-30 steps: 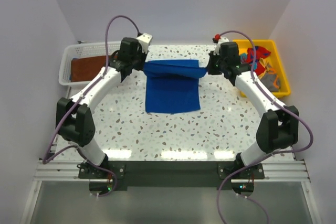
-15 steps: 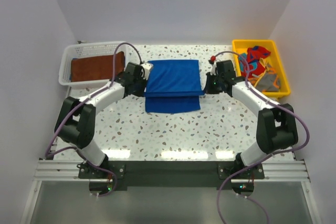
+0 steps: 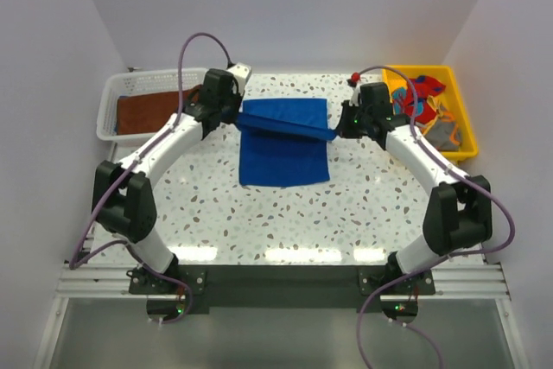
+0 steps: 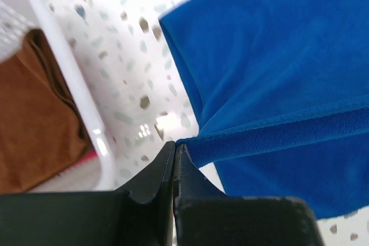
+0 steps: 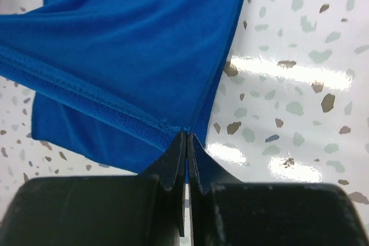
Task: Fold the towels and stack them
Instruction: Fold the towel
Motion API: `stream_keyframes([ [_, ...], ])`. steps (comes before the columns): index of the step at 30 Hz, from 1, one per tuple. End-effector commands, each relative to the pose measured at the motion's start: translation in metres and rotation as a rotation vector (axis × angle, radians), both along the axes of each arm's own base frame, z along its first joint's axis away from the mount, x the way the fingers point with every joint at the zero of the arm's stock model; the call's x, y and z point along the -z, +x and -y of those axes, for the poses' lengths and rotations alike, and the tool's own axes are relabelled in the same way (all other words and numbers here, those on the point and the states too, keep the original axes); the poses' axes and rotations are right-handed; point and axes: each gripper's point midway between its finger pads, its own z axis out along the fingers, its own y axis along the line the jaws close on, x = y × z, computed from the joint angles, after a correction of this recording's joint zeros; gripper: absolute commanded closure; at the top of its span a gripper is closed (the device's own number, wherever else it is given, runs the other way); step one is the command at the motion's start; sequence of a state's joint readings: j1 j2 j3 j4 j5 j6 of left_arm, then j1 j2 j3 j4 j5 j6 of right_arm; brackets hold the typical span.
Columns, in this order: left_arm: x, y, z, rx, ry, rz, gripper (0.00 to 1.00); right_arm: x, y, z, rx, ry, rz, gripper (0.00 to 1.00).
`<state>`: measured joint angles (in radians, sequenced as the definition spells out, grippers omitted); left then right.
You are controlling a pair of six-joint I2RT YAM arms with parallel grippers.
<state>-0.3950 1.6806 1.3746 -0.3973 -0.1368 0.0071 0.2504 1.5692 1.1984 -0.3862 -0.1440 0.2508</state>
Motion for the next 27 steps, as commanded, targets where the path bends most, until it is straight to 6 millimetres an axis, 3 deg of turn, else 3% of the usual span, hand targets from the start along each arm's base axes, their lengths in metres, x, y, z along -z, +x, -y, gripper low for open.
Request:
stream_keyframes([
  [1, -0.061, 0.013, -0.026, -0.057, 0.067, 0.159, 1.0, -0.042, 0.003, 0.016, 0.06, -0.015, 0.099, 1.0],
  [3, -0.059, 0.005, -0.026, -0.037, 0.068, 0.165, 1.0, -0.042, -0.003, 0.018, 0.055, -0.015, 0.098, 1.0],
  [4, -0.056, 0.002, -0.024, -0.024, 0.064, 0.16, 1.0, -0.032, -0.009, 0.019, 0.052, -0.022, 0.075, 1.0],
  [7, -0.025, -0.016, -0.022, -0.002, 0.06, 0.083, 1.0, -0.011, -0.021, 0.019, 0.04, -0.024, 0.024, 1.0],
  [11, 0.034, -0.046, -0.022, 0.008, 0.051, -0.061, 1.0, 0.025, -0.037, 0.02, 0.04, -0.027, -0.068, 1.0],
  [13, 0.05, -0.054, -0.015, 0.025, 0.029, -0.103, 1.0, 0.049, -0.046, 0.02, 0.043, -0.029, -0.127, 1.0],
  [14, 0.067, -0.062, -0.013, 0.015, 0.015, -0.145, 1.0, 0.054, -0.045, 0.02, 0.042, -0.029, -0.131, 1.0],
  [17, 0.091, -0.073, -0.01, 0.012, 0.011, -0.209, 1.0, 0.074, -0.049, 0.02, 0.049, -0.034, -0.174, 1.0],
  [22, 0.117, -0.088, -0.012, -0.018, 0.018, -0.276, 1.0, 0.092, -0.05, 0.022, 0.055, -0.053, -0.211, 1.0],
  [27, 0.13, -0.097, -0.017, -0.056, 0.024, -0.317, 1.0, 0.1, -0.05, 0.024, 0.058, -0.065, -0.23, 1.0],
])
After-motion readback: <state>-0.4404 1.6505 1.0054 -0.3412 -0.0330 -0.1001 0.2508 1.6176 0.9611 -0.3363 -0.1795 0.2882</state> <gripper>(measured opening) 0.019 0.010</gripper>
